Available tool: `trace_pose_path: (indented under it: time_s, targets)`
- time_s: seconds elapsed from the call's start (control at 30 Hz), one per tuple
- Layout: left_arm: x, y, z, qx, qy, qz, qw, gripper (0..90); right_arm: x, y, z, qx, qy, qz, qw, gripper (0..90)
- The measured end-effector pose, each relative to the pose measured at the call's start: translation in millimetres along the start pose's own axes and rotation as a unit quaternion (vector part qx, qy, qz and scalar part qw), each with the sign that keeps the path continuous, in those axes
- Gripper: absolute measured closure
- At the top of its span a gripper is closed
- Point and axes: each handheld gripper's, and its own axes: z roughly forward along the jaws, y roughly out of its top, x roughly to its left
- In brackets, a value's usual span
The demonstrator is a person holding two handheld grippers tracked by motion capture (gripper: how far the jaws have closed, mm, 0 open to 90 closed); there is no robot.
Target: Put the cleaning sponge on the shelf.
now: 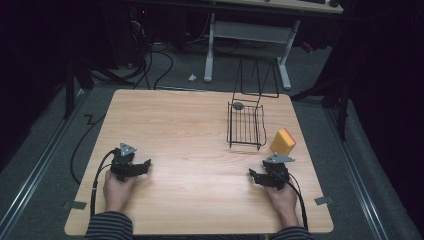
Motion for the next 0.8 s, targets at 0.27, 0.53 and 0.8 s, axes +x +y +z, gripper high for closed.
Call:
trace_pose_path:
  time_s: [0.27, 0.53, 0.8]
  targets:
    - [0.0, 0.0, 0.0, 0.000, 0.000, 0.000, 1.0000, 22.9, 0.1, -0.1, -0.2, 0.000, -0.002, 0.003, 1.0000, 31.7]
    - [-0.1, -0.2, -0.2, 0.000, 0.000, 0.000, 1.0000, 22.9, 0.1, -0.3, -0.3, 0.000, -0.003, 0.004, 1.0000, 31.7]
    - [-0.1, -0.2, -0.2, 0.000, 0.000, 0.000, 1.0000, 22.9, 0.1, -0.3, -0.3, 0.000, -0.003, 0.004, 1.0000, 31.7]
